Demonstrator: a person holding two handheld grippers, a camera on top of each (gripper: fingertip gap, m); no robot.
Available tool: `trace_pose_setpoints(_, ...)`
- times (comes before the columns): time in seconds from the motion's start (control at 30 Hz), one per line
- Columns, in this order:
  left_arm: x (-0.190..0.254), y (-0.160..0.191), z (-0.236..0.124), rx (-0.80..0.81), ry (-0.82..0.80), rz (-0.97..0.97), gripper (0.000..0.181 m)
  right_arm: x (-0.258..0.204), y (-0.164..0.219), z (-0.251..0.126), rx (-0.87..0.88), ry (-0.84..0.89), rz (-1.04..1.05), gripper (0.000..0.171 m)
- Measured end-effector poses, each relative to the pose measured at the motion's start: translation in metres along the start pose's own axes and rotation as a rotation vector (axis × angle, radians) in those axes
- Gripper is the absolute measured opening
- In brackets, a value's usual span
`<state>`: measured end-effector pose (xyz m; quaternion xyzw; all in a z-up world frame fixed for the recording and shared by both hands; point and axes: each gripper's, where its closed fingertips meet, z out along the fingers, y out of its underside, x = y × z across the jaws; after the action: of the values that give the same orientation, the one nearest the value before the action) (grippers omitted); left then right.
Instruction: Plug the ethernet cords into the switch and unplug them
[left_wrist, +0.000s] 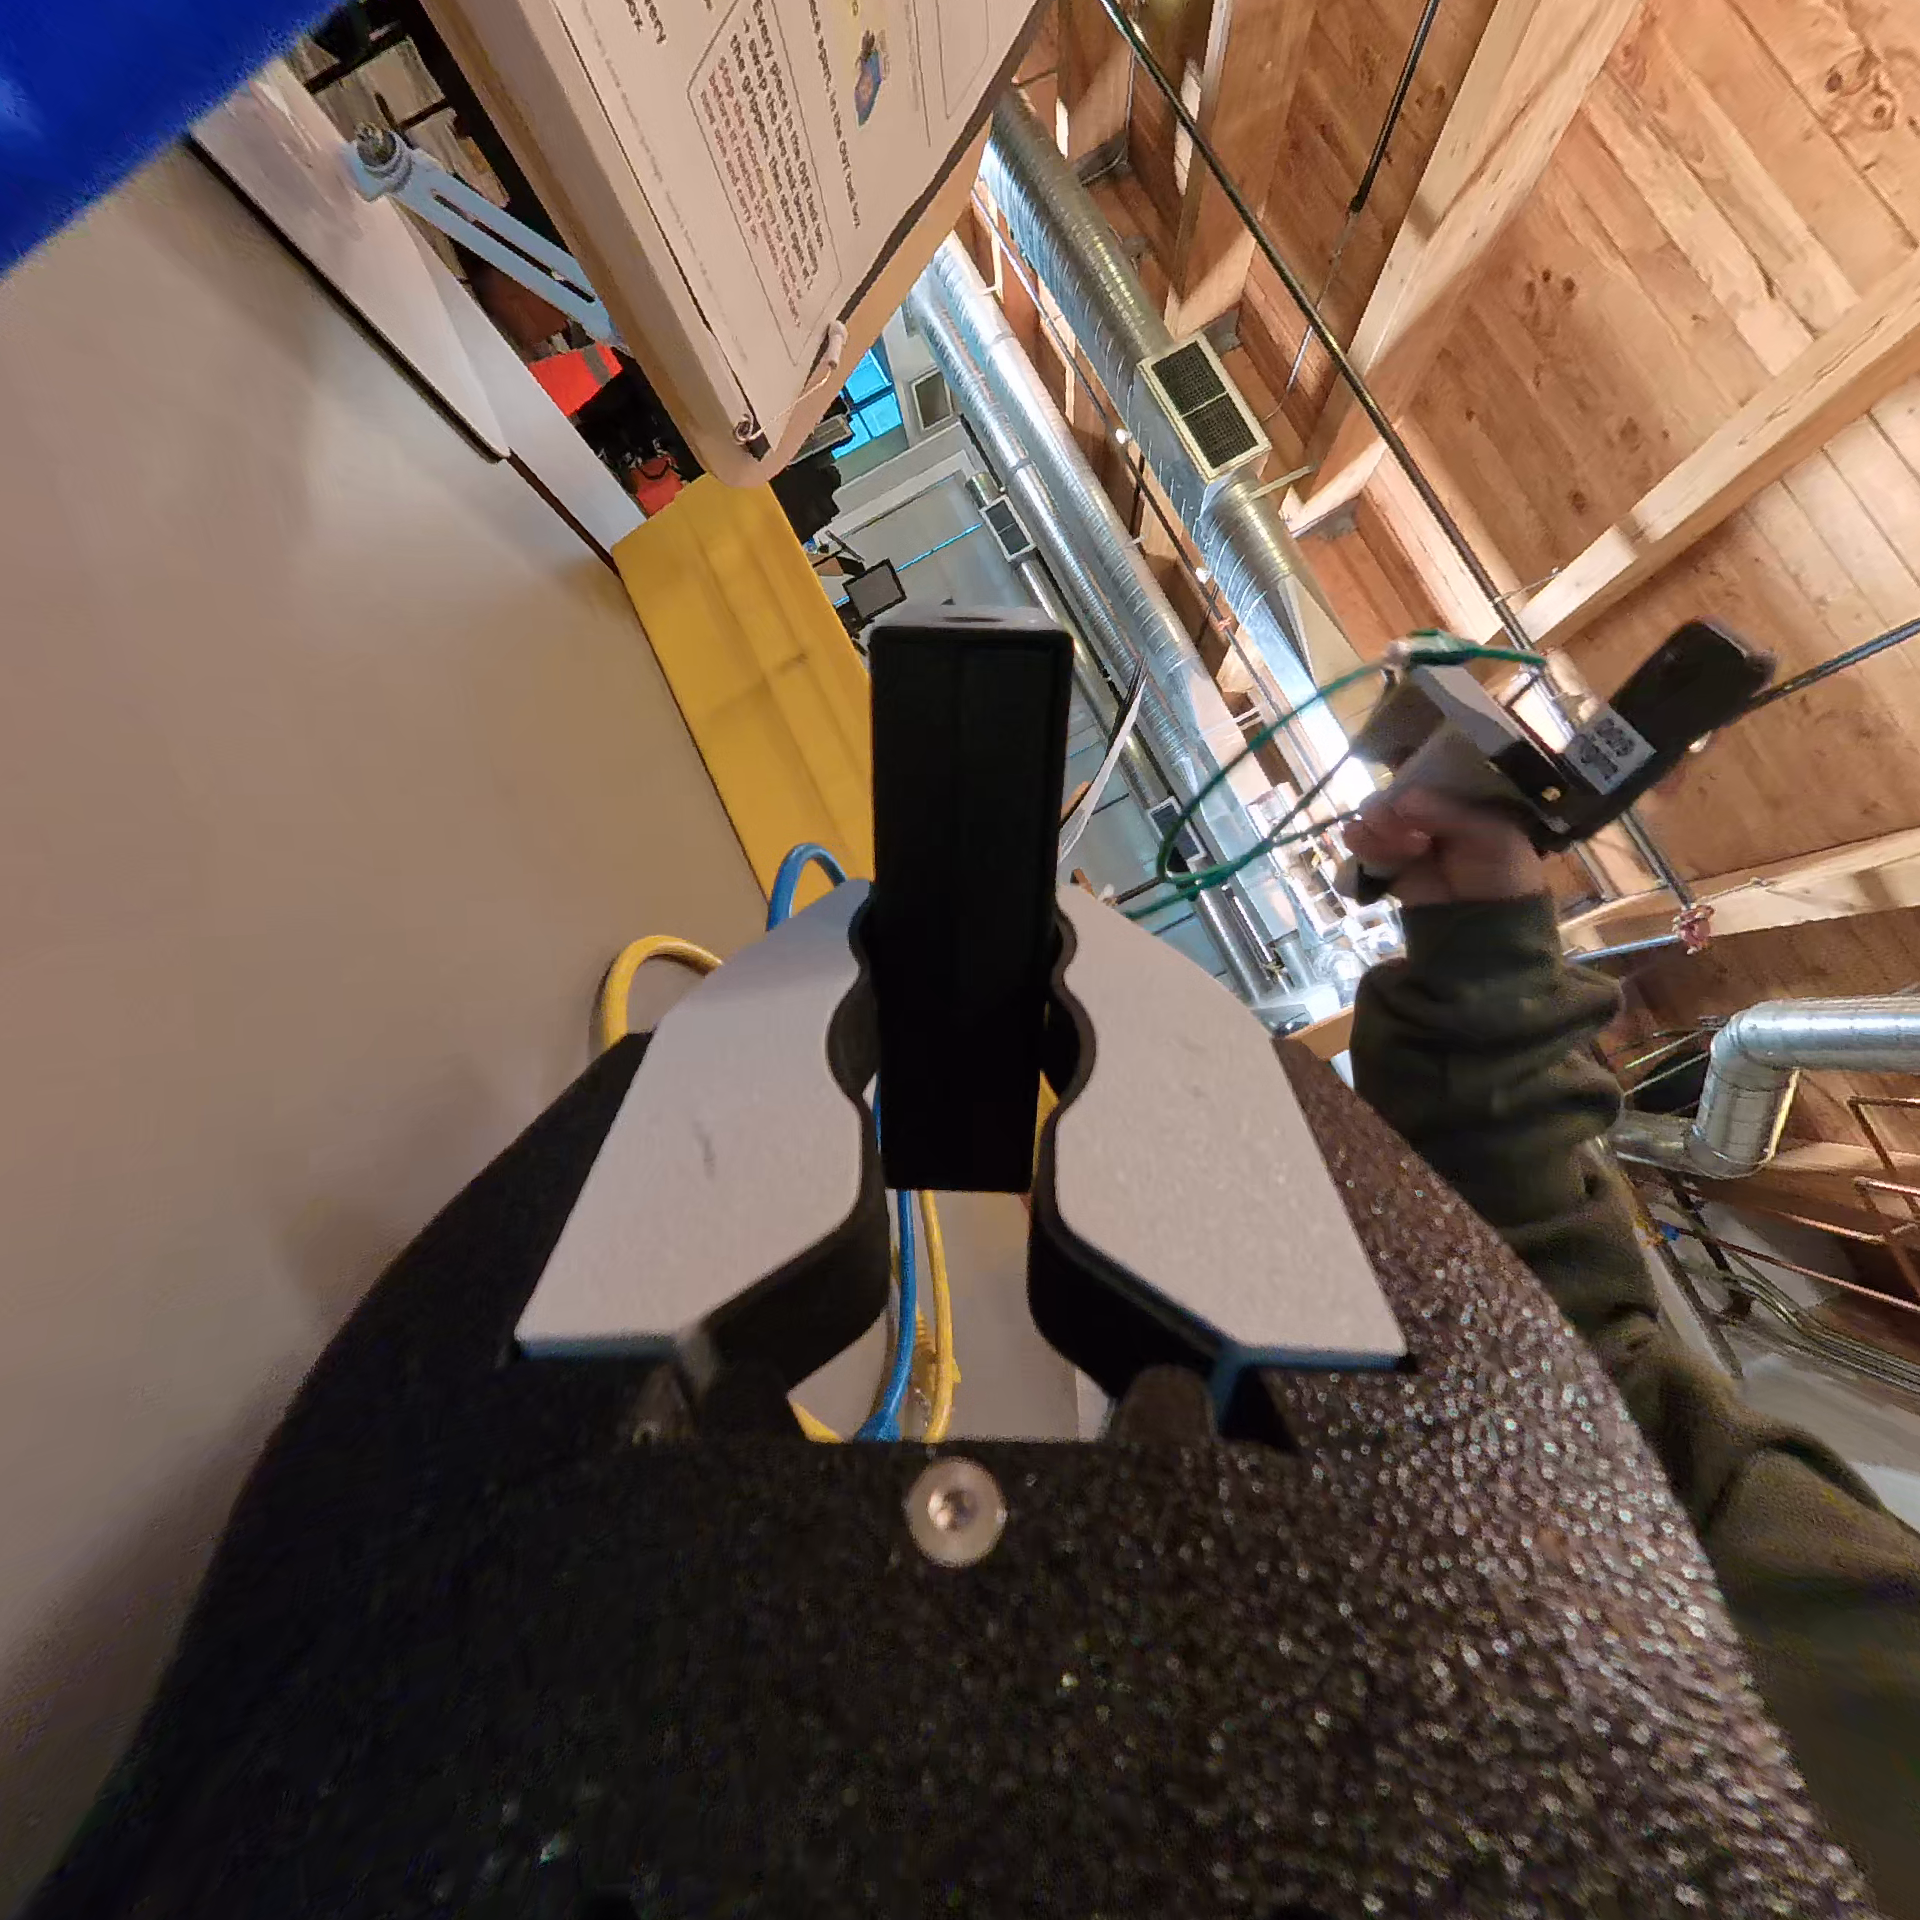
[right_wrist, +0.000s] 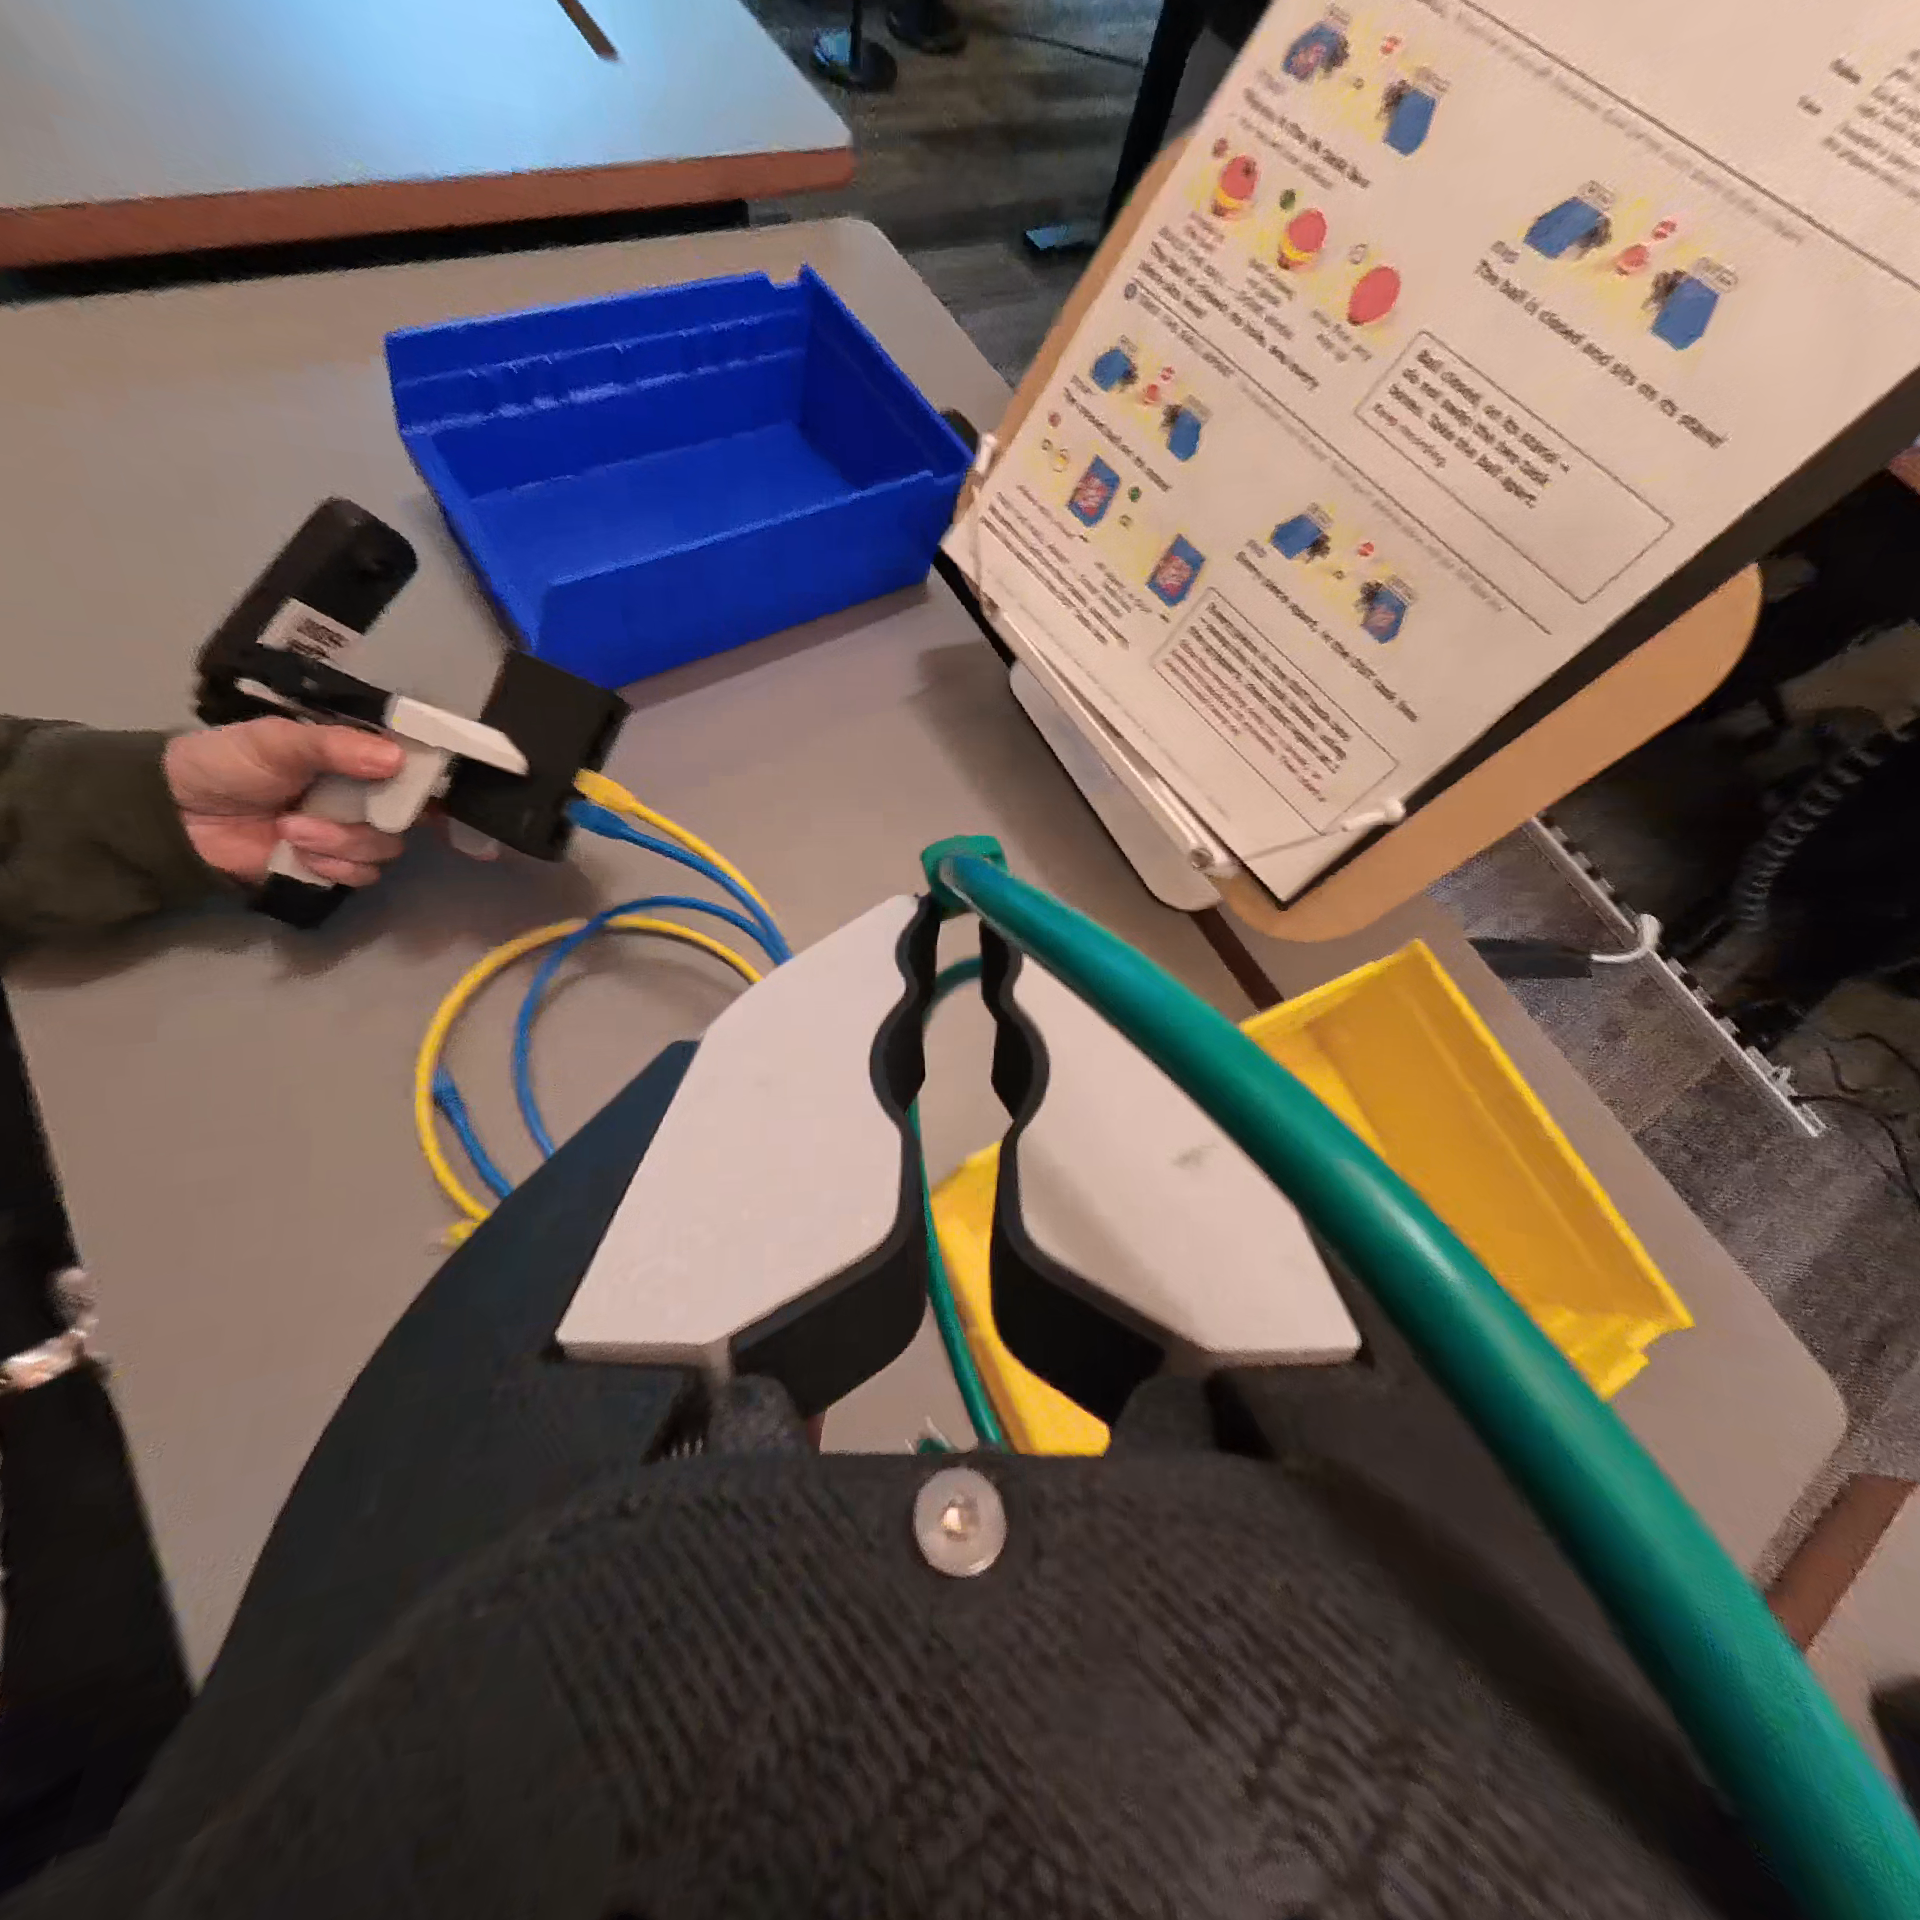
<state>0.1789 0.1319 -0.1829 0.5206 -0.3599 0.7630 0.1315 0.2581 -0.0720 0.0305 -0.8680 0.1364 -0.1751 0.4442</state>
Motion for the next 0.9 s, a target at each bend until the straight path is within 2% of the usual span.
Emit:
trace_pose_setpoints(0.13,-0.001,0.001,0.0,-0.007,0.001,0.005,0.027,0.045,0.055,0.031,-0.145,0.066,-0.039,0.008)
trace_pose_setpoints(0.2,-0.002,0.001,0.0,-0.007,-0.005,0.008,0.027,0.061,0.098,0.049,-0.26,0.097,-0.055,0.007)
trace_pose_setpoints(0.33,-0.004,0.0,-0.001,-0.005,-0.008,0.006,0.027,0.068,0.177,0.08,-0.467,0.061,-0.019,0.011)
trace_pose_setpoints(0.5,-0.009,0.001,-0.001,-0.007,-0.017,-0.001,0.027,0.066,0.236,0.097,-0.697,-0.017,-0.04,0.008)
trace_pose_setpoints(0.6,-0.012,0.002,-0.001,-0.007,-0.022,-0.009,0.027,0.064,0.257,0.107,-0.784,-0.043,-0.068,0.008)
trace_pose_setpoints(0.8,-0.013,0.001,-0.002,-0.006,-0.022,-0.01,0.027,0.057,0.266,0.112,-0.831,-0.077,-0.063,0.05)
trace_pose_setpoints(0.9,-0.013,0.002,-0.001,-0.011,-0.02,-0.01,0.027,0.057,0.257,0.107,-0.807,-0.085,-0.055,0.052)
